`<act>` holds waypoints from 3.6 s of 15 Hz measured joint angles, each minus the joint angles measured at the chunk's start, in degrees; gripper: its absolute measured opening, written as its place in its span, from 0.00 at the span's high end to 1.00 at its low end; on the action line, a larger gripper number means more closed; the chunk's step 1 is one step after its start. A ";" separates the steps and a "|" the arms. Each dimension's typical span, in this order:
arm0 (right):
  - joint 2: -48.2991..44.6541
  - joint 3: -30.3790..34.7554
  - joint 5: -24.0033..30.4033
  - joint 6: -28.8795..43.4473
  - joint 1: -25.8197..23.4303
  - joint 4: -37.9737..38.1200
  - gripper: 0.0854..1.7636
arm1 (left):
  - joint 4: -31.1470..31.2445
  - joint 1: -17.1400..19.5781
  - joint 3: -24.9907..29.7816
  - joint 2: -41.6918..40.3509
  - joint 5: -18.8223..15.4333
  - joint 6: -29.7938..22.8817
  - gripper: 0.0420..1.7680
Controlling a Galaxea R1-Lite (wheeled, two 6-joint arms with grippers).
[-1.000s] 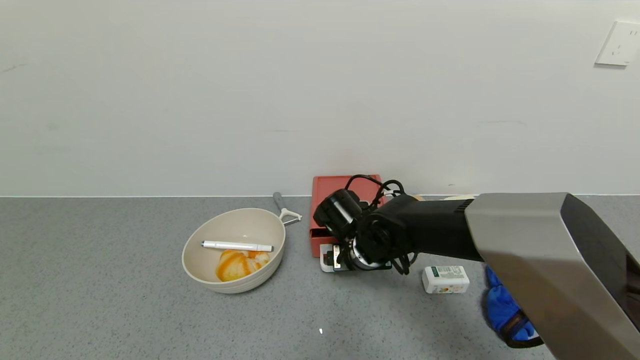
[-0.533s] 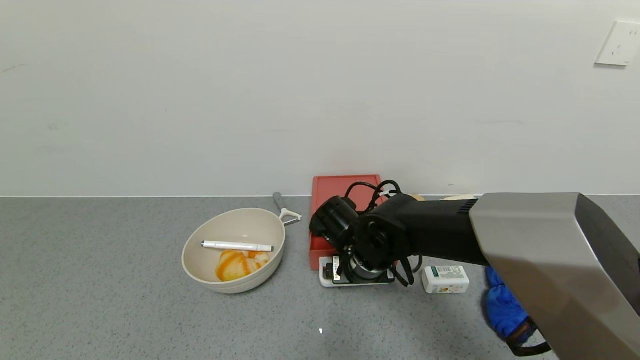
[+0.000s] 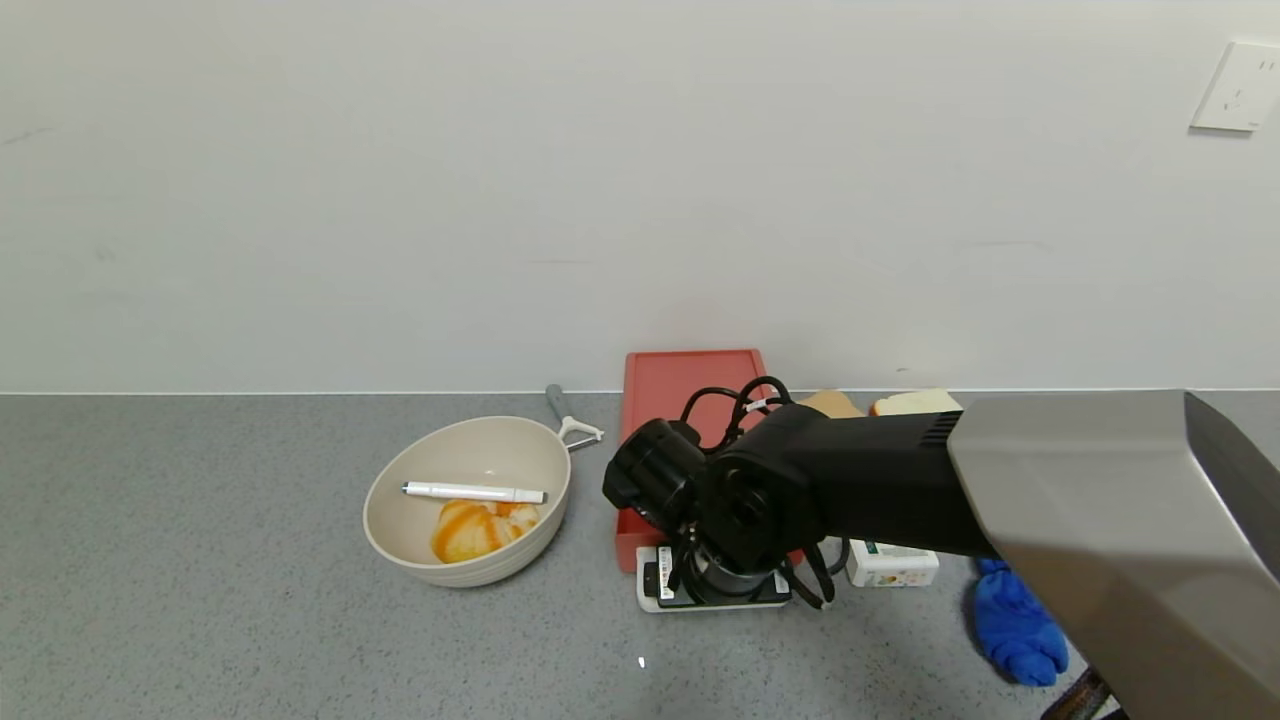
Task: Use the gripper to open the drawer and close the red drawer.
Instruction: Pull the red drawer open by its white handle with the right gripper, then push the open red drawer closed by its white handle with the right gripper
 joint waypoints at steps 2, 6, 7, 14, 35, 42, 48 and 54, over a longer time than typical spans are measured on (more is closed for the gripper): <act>-0.80 1.60 0.11 0.13 0.35 -0.04 0.03 | -0.02 0.00 0.00 0.00 0.00 0.02 0.03; -2.22 4.05 2.17 1.88 0.99 0.16 0.03 | -0.02 0.00 0.00 0.00 0.00 0.02 0.03; -2.63 4.82 2.93 2.04 1.27 0.16 0.03 | -0.02 0.00 0.00 0.00 0.00 0.00 0.03; -5.50 9.18 4.90 3.36 3.19 0.05 0.03 | -0.02 0.00 0.00 0.00 -0.01 0.00 0.03; -21.00 12.84 4.19 -1.16 3.74 -0.12 0.03 | -0.02 0.00 0.00 0.00 0.00 0.02 0.03; -39.70 26.77 9.29 -13.45 -2.29 -16.36 0.03 | -0.02 0.00 0.00 0.00 0.00 0.00 0.03; -53.98 44.57 17.60 -25.09 -13.73 -34.07 0.03 | -0.02 0.00 0.00 0.00 0.00 0.00 0.03; -60.38 50.38 21.15 -25.44 -19.91 -35.16 0.03 | 0.00 0.00 0.00 0.00 0.00 0.00 0.03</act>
